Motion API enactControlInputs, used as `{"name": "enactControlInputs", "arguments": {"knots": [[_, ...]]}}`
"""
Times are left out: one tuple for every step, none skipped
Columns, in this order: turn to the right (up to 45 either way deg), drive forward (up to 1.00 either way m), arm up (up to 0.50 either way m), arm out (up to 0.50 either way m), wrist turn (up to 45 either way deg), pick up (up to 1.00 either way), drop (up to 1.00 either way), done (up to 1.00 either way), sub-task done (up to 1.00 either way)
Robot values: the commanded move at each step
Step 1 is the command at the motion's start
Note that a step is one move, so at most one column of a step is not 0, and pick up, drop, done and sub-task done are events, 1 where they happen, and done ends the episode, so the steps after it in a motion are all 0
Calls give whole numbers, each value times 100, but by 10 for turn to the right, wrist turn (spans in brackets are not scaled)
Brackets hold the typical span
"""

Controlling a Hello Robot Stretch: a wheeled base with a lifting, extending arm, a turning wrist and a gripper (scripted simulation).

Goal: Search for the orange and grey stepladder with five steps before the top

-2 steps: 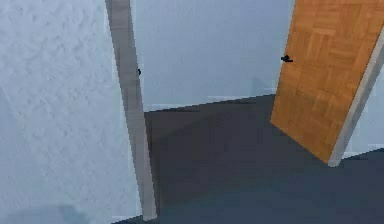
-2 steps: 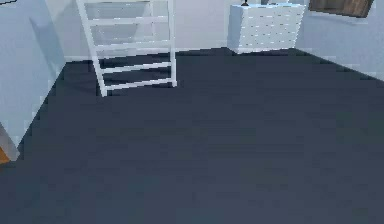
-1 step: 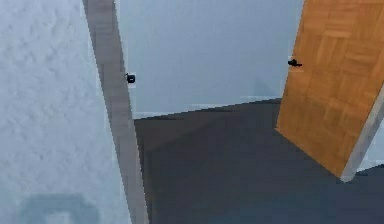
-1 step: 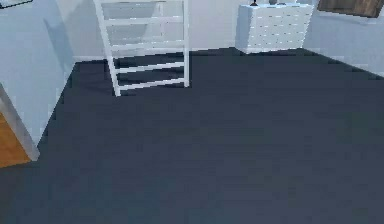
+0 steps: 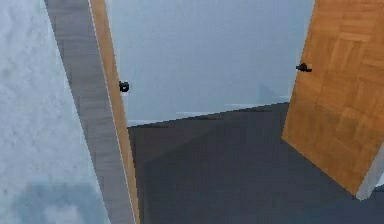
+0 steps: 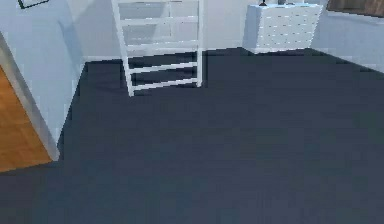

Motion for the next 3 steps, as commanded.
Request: {"name": "enactControlInputs", "arguments": {"knots": [[300,0,0,0,0,0,0,0,0],[0,60,0,0,0,0,0,0,0],[-330,0,0,0,0,0,0,0,0]]}}
